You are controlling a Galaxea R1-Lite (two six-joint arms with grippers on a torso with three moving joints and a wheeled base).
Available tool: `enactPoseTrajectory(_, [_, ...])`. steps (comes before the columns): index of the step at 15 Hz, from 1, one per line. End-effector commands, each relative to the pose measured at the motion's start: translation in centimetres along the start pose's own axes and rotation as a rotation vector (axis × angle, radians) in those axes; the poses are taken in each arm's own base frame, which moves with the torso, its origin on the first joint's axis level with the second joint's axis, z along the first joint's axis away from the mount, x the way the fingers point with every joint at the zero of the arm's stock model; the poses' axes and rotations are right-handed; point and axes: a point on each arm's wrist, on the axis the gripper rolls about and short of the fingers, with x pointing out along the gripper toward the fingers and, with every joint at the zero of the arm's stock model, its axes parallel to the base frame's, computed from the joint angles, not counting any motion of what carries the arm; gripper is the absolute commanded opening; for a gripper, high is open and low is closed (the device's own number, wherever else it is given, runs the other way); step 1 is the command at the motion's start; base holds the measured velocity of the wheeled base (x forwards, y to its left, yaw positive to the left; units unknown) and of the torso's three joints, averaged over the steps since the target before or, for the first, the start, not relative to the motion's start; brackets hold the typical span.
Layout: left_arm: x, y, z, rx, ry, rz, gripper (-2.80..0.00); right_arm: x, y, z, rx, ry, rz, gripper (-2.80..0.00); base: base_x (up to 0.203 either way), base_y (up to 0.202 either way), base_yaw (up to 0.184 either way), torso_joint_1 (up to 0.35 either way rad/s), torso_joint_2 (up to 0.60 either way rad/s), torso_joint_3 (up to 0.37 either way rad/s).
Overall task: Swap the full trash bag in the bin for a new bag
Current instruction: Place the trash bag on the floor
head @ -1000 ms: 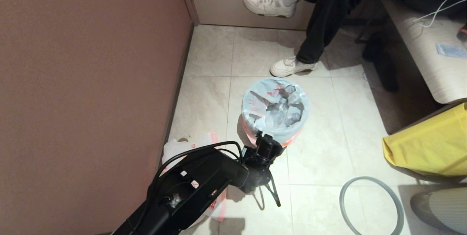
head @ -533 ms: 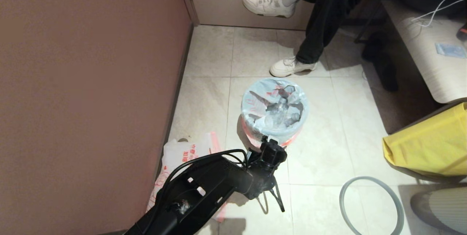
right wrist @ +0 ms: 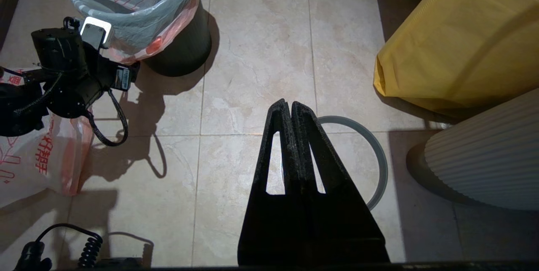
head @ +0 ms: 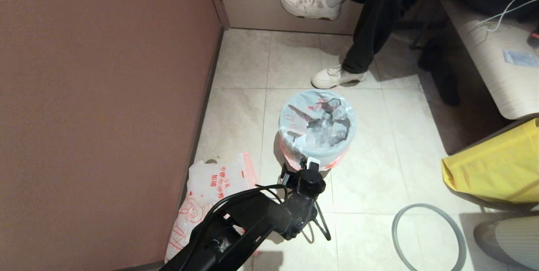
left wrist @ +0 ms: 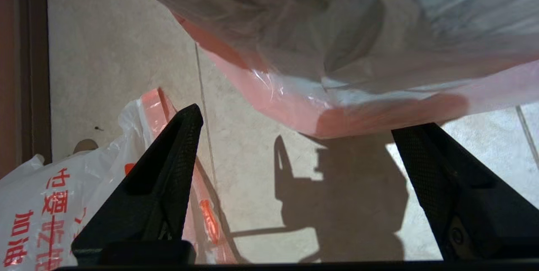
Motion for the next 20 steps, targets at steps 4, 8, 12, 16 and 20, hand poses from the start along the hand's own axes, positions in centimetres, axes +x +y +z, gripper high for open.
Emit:
enactPoseTrajectory(4, [0.3, 0.6, 0.6, -0.033, -0.057, 0.057, 0.0, 0.0, 0.0, 0.0, 0.0, 0.0, 0.001, -2.8, 0.0, 0.0, 0.0, 0.0, 0.0, 0.0])
enactPoseTrajectory(8, [0.1, 1.2, 1.6, -0.018, -0.131, 0.137, 0.0, 0.0, 0.0, 0.0, 0.0, 0.0, 0.001, -2.8, 0.0, 0.0, 0.0, 0.0, 0.0, 0.0])
enactPoseTrajectory(12, [0.1, 2.0, 2.5, -0.029, -0.17, 0.207, 0.0, 0.0, 0.0, 0.0, 0.0, 0.0, 0.001, -2.8, 0.0, 0.0, 0.0, 0.0, 0.0, 0.0])
enactPoseTrajectory(16, [0.0, 2.1, 2.4, -0.007, -0.191, 0.227, 0.0, 0.0, 0.0, 0.0, 0.0, -0.001, 0.001, -2.8, 0.0, 0.0, 0.0, 0.0, 0.0, 0.0])
enactPoseTrajectory(20, [0.0, 2.2, 2.2, 0.001, -0.183, 0.229, -2.8, 0.0, 0.0, 0.0, 0.0, 0.0, 0.001, -2.8, 0.0, 0.0, 0.0, 0.0, 0.0, 0.0])
